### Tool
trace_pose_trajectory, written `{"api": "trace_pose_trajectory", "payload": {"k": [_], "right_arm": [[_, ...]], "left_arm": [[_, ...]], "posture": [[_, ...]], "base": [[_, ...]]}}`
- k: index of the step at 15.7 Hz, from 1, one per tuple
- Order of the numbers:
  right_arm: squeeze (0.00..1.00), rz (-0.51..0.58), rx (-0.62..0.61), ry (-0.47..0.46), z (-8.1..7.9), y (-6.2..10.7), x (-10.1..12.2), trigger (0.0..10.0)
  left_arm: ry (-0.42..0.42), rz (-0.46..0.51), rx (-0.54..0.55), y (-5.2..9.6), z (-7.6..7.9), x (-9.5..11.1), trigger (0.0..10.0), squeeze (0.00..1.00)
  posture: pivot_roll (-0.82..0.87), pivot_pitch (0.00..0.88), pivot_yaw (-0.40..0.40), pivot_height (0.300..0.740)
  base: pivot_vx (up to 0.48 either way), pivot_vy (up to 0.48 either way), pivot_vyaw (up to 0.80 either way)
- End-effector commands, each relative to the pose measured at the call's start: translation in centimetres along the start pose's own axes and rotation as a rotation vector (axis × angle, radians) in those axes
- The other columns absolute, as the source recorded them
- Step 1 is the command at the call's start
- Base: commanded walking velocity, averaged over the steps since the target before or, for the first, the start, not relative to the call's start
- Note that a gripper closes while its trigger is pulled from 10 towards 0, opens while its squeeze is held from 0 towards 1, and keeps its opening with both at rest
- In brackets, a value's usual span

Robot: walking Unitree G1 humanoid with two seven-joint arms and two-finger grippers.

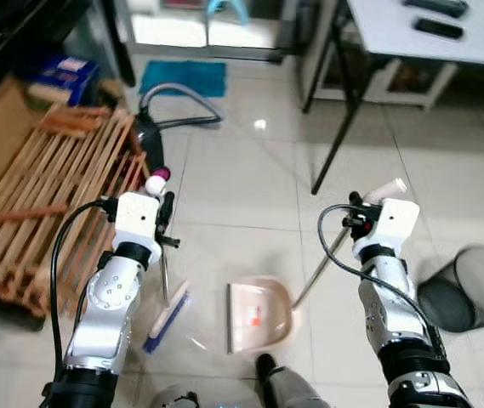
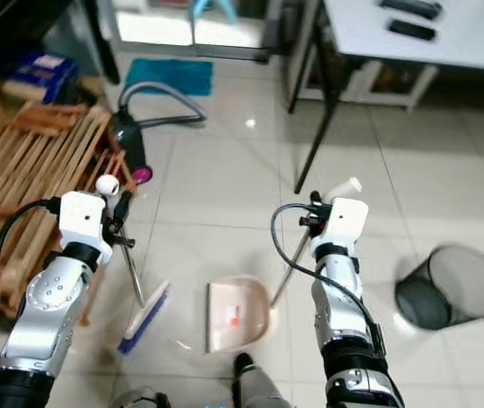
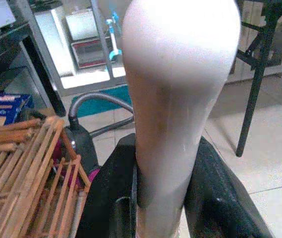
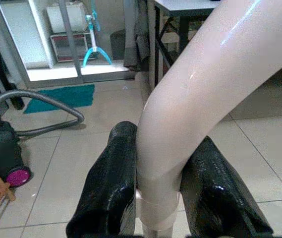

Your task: Sweep floor

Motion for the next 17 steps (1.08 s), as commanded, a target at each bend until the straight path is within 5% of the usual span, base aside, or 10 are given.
{"api": "trace_pose_trajectory", "payload": {"k": [1,5,10,17], "right_arm": [[0.0,0.022,-0.006,-0.007,-0.1,0.1,0.3,10.0],[0.0,-0.001,-0.005,-0.005,-0.4,0.3,-0.3,10.0],[0.0,0.065,0.081,0.018,-2.6,-0.9,1.7,10.0],[0.0,0.054,0.071,0.05,-1.8,-1.0,1.8,10.0]], "left_arm": [[-0.043,0.002,0.019,-0.1,-0.8,0.0,10.0,0.0],[-0.034,-0.007,0.062,0.6,-1.5,-0.6,10.0,0.0],[-0.051,-0.009,0.133,1.2,-2.2,-0.8,10.0,0.0],[-0.002,-0.006,0.115,1.2,-0.9,-1.1,10.0,0.0]], "posture": [[0.06,0.102,0.061,0.74],[0.07,0.095,0.043,0.74],[0.09,0.097,-0.002,0.74],[0.08,0.099,-0.02,0.74]], "base": [[0.0,0.0,-0.8],[0.0,0.0,-0.8],[0.0,0.0,-0.8],[0.0,0.0,-0.8]]}}
Point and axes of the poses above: a point about 5 cm out from each wrist's last joint towards the gripper, its own y axis pointing back from the gripper into the wrist, its own x axis along the axis of the wrist's last joint, z = x × y, the point moved 2 cm from there along -y, pointing out of the wrist towards the gripper, and after that the axes turned 7 degrees about -y, right-handed, at the moved point
